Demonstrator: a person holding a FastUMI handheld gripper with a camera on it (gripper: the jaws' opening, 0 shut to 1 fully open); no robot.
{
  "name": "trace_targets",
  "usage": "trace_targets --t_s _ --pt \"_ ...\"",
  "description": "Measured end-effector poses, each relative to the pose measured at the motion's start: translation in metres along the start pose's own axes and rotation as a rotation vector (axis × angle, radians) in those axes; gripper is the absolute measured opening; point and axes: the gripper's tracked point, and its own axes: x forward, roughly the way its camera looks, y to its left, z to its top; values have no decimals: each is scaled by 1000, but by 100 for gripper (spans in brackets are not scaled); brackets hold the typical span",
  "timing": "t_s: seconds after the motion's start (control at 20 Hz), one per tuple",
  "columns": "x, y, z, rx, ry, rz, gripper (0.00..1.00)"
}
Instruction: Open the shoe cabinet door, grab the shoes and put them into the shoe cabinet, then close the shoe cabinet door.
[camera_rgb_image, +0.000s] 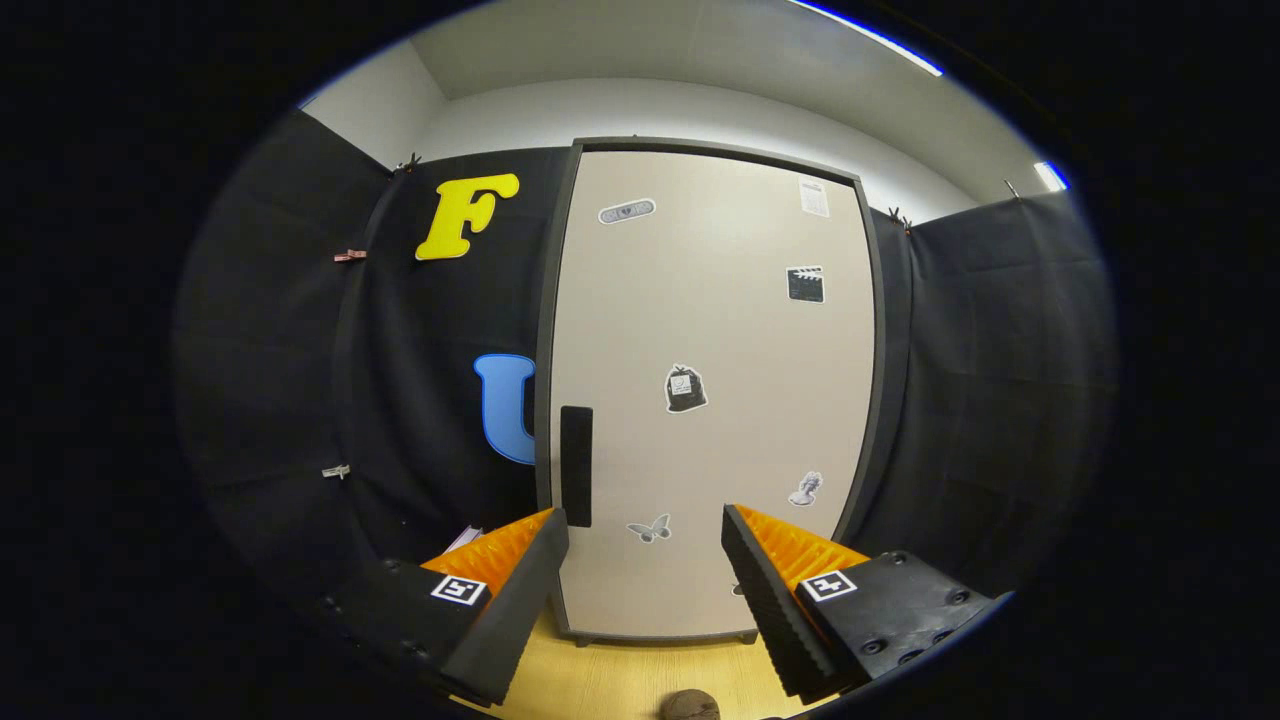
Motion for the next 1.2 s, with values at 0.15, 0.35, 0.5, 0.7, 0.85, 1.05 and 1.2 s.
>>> trace_targets --t_s 0.15,0.35,0.5,0.7,0.85,1.05,1.2 --pt "7 5 -1 8 2 6 98" --pt "24 18 -5 37 11 20 98" --pt "44 30 -7 60 10 32 98" --pt "75 43 -14 65 11 36 97" --pt "99 48 -19 67 11 29 97" --pt "132 47 -25 83 9 12 97" --pt "151 50 -33 68 17 -1 96"
